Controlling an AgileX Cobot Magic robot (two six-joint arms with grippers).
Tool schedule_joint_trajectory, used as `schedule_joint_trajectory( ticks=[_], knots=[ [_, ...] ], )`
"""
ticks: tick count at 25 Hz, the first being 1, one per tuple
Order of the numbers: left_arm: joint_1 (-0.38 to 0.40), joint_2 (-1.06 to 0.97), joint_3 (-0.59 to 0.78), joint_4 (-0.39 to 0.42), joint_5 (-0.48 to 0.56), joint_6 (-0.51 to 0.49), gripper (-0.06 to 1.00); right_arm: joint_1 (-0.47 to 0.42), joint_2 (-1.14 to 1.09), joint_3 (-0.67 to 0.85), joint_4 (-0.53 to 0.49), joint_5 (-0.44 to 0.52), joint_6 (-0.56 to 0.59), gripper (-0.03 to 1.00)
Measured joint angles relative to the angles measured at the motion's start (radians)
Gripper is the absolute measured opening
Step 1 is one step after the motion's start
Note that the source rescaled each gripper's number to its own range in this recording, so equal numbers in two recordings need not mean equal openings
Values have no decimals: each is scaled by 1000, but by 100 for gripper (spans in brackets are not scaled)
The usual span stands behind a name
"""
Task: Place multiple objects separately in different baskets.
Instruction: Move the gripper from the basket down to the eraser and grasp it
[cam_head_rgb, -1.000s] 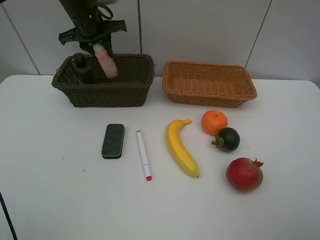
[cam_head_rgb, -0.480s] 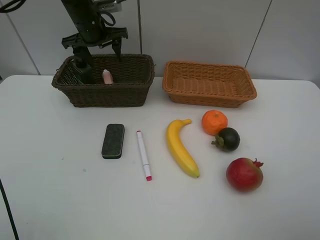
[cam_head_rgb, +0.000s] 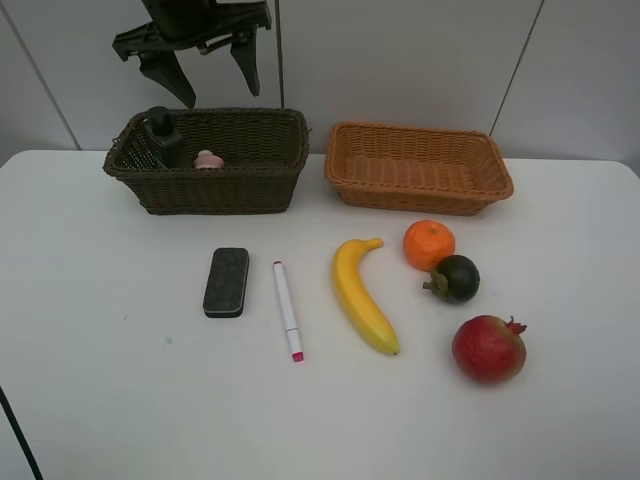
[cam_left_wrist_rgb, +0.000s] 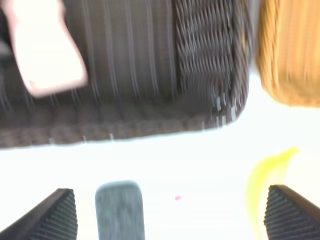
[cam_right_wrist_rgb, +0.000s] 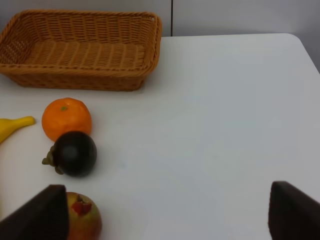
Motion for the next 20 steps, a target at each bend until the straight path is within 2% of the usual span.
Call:
schedule_joint_trajectory(
  ticks=[4,9,14,20],
  knots=[
    [-78,-101,236,-1,-1,-18,90,0,0,0,0,0,0,80],
    [-146,-121,492,15,-8,-62,90,0,0,0,0,0,0,80],
    [-152,-121,689,35,-206,-112,90,0,0,0,0,0,0,80],
    [-152,-64,763,82,-397,-167,90,0,0,0,0,0,0,80]
  ],
)
